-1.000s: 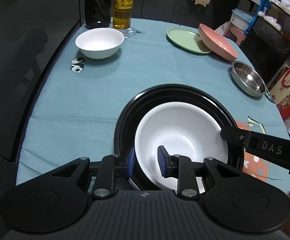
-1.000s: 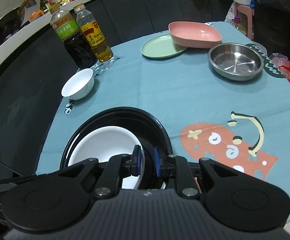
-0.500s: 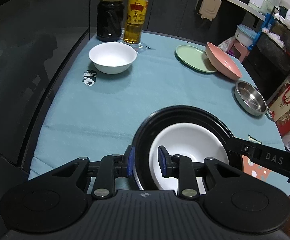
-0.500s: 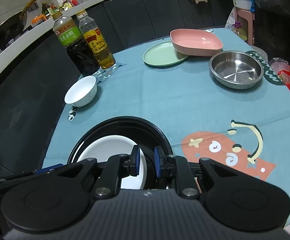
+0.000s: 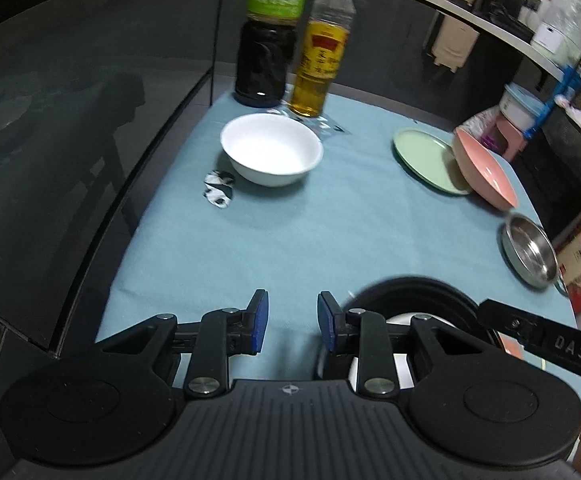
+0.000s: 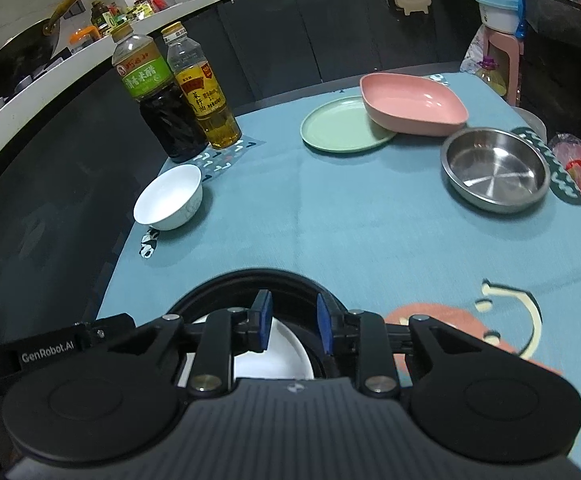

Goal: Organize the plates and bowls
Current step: 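Open both tools and lift them off the nested bowls, then reach both tools to the white plate by the bottles and grasp its rim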

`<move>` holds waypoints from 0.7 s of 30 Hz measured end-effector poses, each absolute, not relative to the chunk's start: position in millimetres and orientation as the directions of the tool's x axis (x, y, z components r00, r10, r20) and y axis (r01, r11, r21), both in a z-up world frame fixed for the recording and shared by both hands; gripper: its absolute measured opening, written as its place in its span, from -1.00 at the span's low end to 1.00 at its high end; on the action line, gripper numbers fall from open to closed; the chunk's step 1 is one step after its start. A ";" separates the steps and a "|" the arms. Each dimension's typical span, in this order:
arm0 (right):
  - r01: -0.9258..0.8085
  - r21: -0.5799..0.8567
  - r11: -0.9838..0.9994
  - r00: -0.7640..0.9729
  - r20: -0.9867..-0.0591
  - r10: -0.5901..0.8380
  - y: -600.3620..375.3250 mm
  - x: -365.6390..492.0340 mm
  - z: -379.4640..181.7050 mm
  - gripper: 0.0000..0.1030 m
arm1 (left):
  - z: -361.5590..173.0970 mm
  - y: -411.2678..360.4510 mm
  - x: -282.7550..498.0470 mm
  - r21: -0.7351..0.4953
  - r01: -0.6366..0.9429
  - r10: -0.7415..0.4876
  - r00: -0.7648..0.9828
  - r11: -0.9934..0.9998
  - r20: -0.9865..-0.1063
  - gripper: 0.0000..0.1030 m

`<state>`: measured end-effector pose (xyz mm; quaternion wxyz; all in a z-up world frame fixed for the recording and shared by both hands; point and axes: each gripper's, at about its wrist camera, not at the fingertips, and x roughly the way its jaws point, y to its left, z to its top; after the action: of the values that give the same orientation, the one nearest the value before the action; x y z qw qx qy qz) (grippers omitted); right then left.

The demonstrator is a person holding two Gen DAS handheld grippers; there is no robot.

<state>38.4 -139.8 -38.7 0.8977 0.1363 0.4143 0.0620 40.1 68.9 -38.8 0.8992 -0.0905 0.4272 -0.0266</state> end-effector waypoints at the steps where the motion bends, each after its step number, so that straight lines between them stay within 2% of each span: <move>1: -0.002 0.294 0.956 0.648 -0.728 0.225 -138.5 41.3 -38.3 -0.48 | -39.2 71.7 44.0 -0.188 -0.037 -0.122 0.634 0.982 -0.763 -0.49; 16: -0.058 0.255 0.965 0.613 -0.754 0.236 -109.7 112.1 -37.1 -0.48 | -49.7 105.2 115.4 -0.269 -0.175 -0.085 0.671 0.947 -0.737 -0.43; 21: -0.094 0.244 0.965 0.601 -0.759 0.251 -94.7 137.9 -36.9 -0.39 | -54.1 111.7 135.3 -0.299 -0.210 -0.079 0.685 0.931 -0.724 -0.42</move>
<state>137.9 -94.7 -36.9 0.8900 0.0899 0.4363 0.0967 135.3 111.7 -54.1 0.8995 -0.1826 0.3953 0.0366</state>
